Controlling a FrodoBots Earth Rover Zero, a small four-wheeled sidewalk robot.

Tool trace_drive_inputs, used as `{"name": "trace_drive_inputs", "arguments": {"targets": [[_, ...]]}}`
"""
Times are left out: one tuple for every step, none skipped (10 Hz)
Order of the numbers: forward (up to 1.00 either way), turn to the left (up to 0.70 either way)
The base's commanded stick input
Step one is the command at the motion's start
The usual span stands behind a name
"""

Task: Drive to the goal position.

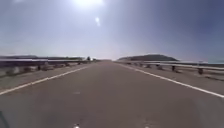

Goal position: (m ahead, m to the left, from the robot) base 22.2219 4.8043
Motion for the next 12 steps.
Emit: {"name": "trace_drive_inputs", "arguments": {"targets": [[1.00, 0.00], [1.00, 0.00], [1.00, 0.00], [1.00, 0.00], [1.00, 0.00], [1.00, 0.00], [1.00, 0.00], [1.00, 0.00], [1.00, 0.00], [1.00, 0.00], [1.00, 0.00], [1.00, 0.00]]}}
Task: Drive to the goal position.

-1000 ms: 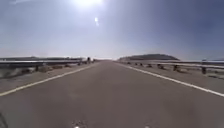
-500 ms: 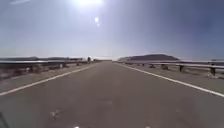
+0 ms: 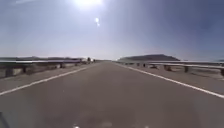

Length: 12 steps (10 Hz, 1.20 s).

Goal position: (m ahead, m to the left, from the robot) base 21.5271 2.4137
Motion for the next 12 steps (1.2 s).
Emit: {"name": "trace_drive_inputs", "arguments": {"targets": [[1.00, 0.00], [1.00, 0.00], [1.00, 0.00], [1.00, 0.00], [1.00, 0.00], [1.00, 0.00], [1.00, 0.00], [1.00, 0.00], [1.00, 0.00], [1.00, 0.00], [1.00, 0.00], [1.00, 0.07]]}}
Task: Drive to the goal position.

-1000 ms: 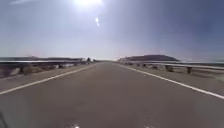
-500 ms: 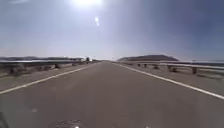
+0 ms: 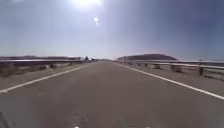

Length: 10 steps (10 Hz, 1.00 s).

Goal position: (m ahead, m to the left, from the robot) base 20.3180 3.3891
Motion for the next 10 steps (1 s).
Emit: {"name": "trace_drive_inputs", "arguments": {"targets": [[1.00, 0.19], [1.00, 0.27], [1.00, 0.27], [1.00, 0.00], [1.00, 0.00], [1.00, 0.00], [1.00, 0.00], [1.00, 0.00], [1.00, 0.00], [1.00, 0.00]]}}
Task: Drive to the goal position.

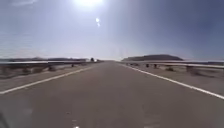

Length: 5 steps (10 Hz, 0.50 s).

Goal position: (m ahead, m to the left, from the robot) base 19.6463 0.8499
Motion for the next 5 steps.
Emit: {"name": "trace_drive_inputs", "arguments": {"targets": [[1.00, 0.00], [1.00, 0.00], [1.00, 0.00], [1.00, 0.00], [1.00, 0.00]]}}
